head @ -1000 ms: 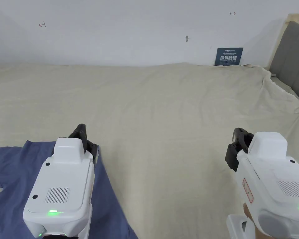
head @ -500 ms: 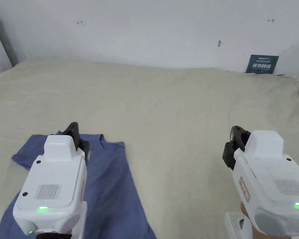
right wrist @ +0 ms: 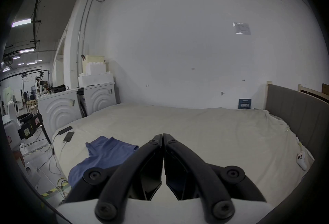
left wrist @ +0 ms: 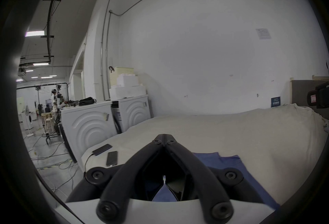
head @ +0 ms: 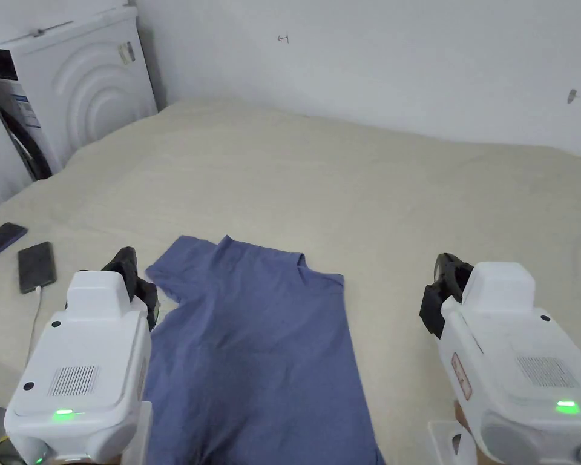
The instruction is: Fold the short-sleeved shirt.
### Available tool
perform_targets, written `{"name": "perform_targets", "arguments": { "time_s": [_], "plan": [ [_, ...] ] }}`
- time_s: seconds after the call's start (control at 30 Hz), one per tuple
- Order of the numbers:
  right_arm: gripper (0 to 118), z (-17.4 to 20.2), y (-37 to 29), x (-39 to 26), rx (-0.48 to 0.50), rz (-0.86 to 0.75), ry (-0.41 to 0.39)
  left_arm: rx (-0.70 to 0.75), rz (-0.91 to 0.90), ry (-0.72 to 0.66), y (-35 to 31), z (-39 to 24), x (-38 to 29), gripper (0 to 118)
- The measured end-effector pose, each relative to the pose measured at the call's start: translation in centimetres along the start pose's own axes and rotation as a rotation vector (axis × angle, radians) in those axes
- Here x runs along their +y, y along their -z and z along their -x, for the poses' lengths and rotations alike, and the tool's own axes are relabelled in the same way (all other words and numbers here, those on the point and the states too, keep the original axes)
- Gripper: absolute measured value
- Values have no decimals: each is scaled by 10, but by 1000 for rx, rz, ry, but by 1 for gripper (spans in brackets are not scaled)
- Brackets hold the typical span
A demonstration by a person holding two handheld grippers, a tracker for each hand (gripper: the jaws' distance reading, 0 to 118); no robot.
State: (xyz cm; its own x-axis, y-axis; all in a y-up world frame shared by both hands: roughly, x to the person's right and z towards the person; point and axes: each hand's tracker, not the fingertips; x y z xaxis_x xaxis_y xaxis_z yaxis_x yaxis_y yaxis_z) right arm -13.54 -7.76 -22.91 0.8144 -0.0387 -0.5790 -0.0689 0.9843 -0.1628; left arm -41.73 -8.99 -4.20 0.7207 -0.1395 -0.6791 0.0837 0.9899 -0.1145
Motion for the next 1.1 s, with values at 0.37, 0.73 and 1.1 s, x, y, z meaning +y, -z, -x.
{"name": "perform_targets", "arguments": {
  "time_s": [0.37,0.73,1.1],
  "plan": [
    [0,26,4,0,58,20,-18,36,58,-12,2,25,-11,0],
    [0,13,3,1,24,43,-22,-213,440,-86,62,-20,-23,50],
    [0,-28,10,-10,-56,92,-23,-302,812,-145,129,-102,-95,110]
  ]
}}
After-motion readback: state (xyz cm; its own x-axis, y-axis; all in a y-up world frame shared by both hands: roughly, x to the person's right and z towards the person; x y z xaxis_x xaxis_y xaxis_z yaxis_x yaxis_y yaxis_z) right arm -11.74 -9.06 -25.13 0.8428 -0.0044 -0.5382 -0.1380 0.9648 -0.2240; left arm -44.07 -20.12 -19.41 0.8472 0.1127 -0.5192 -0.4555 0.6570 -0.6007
